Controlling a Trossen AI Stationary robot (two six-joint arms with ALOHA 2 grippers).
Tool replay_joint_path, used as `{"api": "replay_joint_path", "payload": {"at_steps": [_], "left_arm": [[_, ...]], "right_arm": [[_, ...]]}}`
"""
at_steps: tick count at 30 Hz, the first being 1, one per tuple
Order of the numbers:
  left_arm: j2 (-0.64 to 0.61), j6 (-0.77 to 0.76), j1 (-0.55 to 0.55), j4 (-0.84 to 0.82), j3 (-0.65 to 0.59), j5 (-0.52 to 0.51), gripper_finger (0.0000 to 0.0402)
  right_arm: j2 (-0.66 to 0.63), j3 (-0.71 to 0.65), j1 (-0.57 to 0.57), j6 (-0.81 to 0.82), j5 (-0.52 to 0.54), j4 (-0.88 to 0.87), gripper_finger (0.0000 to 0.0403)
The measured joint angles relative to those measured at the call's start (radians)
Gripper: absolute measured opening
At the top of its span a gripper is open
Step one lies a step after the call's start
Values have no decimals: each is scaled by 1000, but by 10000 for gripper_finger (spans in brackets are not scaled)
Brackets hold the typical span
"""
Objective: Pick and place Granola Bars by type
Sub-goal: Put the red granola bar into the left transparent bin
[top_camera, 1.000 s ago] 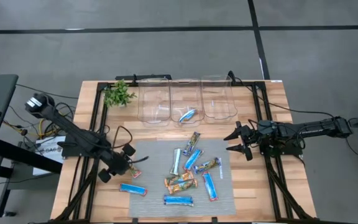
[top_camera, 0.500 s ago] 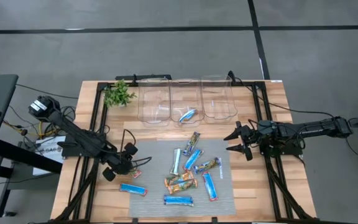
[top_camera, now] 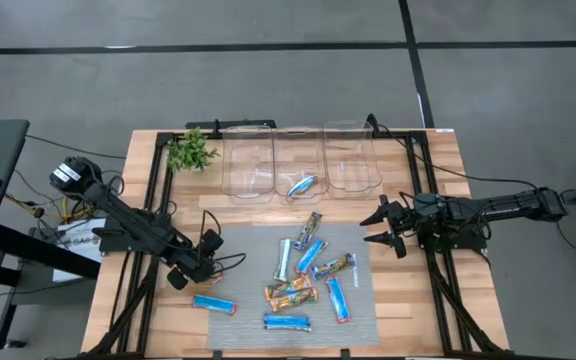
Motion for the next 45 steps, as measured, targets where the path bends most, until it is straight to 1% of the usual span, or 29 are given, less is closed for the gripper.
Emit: {"api": "replay_joint_path", "payload": {"at_steps": [4, 6, 14, 18, 24, 30, 36, 45], "left_arm": [[0, 0, 0, -1, 0, -1, 141], [0, -1, 0, -2, 0, -2, 132], [-1, -22, 0, -2, 0, -7, 54], [-1, -48, 0, 3, 0, -23, 31], [-29, -68, 0, 0, 22, -29, 31], [-78, -121, 24, 10, 86, -29, 36], [-117, -137, 85, 79, 197, -29, 34], [-127, -124, 235, 277, 411, -29, 34]], "right_arm": [[0, 0, 0, 0, 0, 0, 226], [0, 0, 0, 0, 0, 0, 226], [0, 0, 0, 0, 0, 0, 226], [0, 0, 0, 0, 0, 0, 226], [0, 0, 0, 0, 0, 0, 226], [0, 0, 0, 0, 0, 0, 226], [0, 0, 0, 0, 0, 0, 226], [0, 0, 0, 0, 0, 0, 226]]}}
